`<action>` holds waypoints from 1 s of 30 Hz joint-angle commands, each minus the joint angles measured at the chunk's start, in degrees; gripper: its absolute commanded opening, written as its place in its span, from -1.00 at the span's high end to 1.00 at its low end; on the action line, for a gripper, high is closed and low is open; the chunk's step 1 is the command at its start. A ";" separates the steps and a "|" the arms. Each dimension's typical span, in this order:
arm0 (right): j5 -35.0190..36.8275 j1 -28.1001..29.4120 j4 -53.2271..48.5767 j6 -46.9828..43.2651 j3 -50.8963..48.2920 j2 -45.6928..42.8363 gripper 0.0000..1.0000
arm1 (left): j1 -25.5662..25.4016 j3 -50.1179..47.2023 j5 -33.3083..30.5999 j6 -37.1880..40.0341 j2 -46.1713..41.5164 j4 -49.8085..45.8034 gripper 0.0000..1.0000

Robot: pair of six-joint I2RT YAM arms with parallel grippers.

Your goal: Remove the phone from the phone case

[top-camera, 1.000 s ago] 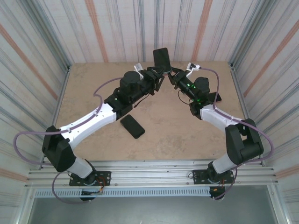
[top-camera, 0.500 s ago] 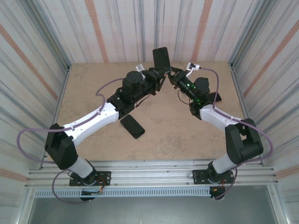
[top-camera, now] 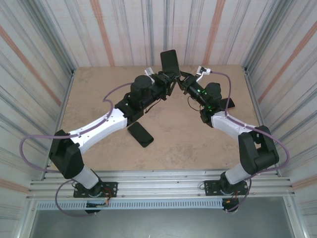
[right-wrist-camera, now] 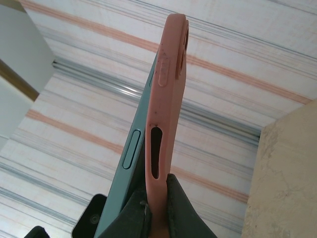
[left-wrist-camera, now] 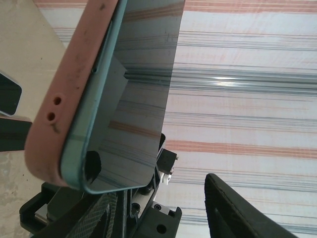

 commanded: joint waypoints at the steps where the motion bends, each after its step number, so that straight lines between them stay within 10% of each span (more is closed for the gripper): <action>1: 0.68 0.90 6.69 -1.56 1.25 -0.67 1.00 | 0.41 0.05 -2.58 -0.01 -0.49 1.08 -0.02; 30: 4.21 2.12 15.03 -2.60 -2.15 -0.79 1.00 | -1.44 1.60 -11.77 -2.60 0.87 0.56 0.19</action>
